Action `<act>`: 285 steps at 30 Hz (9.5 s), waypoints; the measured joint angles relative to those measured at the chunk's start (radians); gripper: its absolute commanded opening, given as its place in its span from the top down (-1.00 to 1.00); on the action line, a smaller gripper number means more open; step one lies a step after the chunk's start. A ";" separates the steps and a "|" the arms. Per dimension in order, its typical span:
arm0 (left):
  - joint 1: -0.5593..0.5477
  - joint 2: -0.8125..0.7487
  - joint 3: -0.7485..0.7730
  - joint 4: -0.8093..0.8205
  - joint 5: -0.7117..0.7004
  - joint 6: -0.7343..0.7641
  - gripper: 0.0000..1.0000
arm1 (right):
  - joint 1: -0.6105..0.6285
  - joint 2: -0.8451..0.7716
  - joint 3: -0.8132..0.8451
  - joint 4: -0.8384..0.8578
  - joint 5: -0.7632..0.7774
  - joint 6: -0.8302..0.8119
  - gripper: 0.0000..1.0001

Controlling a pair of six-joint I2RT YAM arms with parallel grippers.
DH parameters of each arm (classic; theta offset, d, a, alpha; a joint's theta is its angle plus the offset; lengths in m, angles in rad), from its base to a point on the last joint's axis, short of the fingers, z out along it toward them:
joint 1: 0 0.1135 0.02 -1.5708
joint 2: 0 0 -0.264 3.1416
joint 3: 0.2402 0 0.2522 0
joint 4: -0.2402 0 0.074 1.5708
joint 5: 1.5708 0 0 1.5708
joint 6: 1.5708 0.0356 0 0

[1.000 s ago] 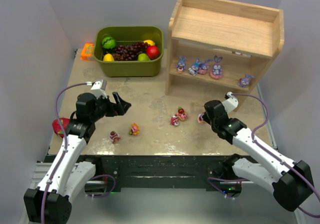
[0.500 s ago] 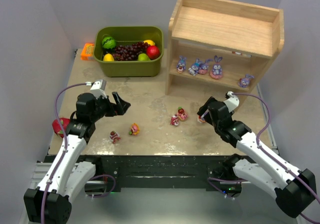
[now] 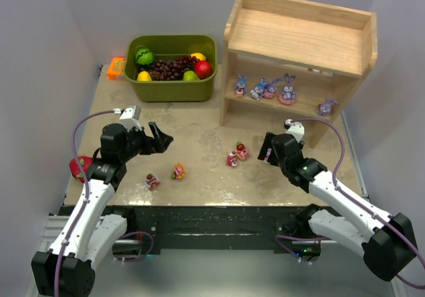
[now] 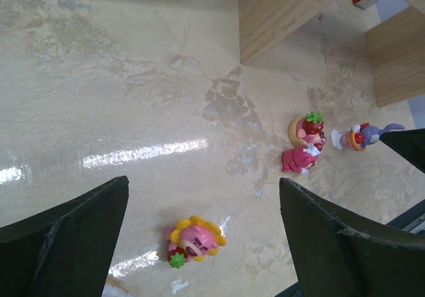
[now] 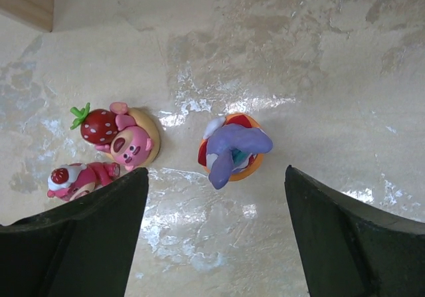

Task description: Place and organize the plastic toys onto the shelf

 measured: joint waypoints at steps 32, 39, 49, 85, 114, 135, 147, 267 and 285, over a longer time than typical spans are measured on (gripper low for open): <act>0.000 -0.021 0.000 -0.003 0.004 0.002 -0.99 | 0.000 0.208 -0.071 0.193 0.035 -0.016 0.09; 0.000 -0.021 0.000 -0.004 0.004 0.007 -0.99 | 0.000 0.206 -0.060 0.180 0.057 -0.005 0.96; 0.000 -0.021 0.000 -0.004 0.004 0.007 -0.99 | 0.000 0.203 0.078 0.040 0.085 0.074 1.00; 0.000 -0.027 0.000 -0.004 0.012 0.007 -0.99 | -0.175 0.317 0.859 -0.566 0.365 0.127 1.00; 0.000 -0.032 0.000 -0.019 0.011 0.009 -0.99 | -0.216 0.368 0.808 -0.478 0.422 0.192 1.00; 0.000 -0.032 0.000 -0.019 0.005 0.011 -0.99 | -0.221 0.370 0.764 -0.417 0.448 0.260 0.44; 0.000 -0.032 0.000 -0.022 0.003 0.011 -0.99 | -0.221 0.377 0.753 -0.386 0.468 0.259 -0.27; 0.000 -0.014 0.000 -0.062 -0.129 -0.016 -0.99 | 0.126 0.001 -0.001 0.148 -0.504 -0.241 -0.50; 0.000 0.001 0.009 -0.087 -0.095 0.001 -0.99 | 0.197 0.396 -0.024 0.448 -0.344 -0.323 -0.28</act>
